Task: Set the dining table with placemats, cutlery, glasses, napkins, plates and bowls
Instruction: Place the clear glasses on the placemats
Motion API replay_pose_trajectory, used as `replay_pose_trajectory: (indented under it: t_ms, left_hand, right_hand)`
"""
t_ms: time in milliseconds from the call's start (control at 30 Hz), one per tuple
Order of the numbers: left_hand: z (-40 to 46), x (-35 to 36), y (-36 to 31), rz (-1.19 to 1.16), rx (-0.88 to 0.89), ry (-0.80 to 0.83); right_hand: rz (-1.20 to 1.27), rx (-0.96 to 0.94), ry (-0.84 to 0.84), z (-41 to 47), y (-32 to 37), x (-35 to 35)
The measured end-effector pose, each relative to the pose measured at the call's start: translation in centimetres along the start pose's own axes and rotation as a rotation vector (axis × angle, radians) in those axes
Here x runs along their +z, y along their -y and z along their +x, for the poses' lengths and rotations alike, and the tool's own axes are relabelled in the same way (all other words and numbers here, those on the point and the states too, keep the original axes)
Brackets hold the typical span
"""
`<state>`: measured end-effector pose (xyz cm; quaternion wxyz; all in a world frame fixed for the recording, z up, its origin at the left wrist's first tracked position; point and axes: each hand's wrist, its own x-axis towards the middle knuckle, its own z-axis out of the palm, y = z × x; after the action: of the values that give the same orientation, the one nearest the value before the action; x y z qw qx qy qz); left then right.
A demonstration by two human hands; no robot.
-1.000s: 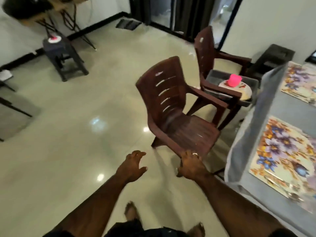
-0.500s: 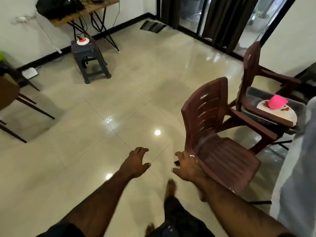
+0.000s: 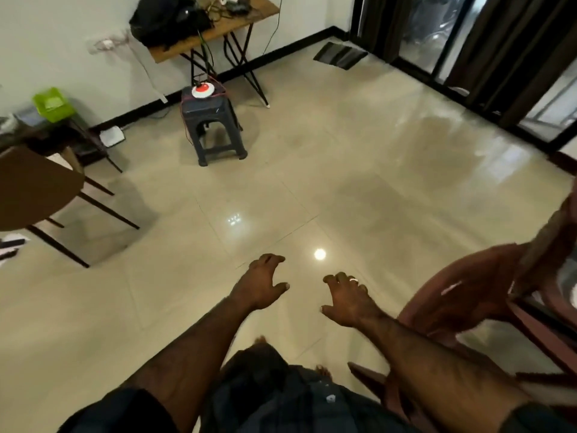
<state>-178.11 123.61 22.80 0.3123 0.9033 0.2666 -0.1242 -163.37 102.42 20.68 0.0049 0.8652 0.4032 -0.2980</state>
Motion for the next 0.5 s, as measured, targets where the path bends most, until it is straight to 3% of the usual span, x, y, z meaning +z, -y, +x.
replay_pose_trajectory:
  t_ms: [267, 500]
  left_hand:
    - [21.0, -6.7, 1.2, 0.037, 0.083, 0.122]
    - [38.9, -13.6, -6.2, 0.195, 0.294, 0.277]
  right_hand:
    - [0.123, 0.226, -0.080, 16.2, -5.3, -9.2]
    - [0.313, 0.493, -0.211, 22.4, -11.1, -17.2]
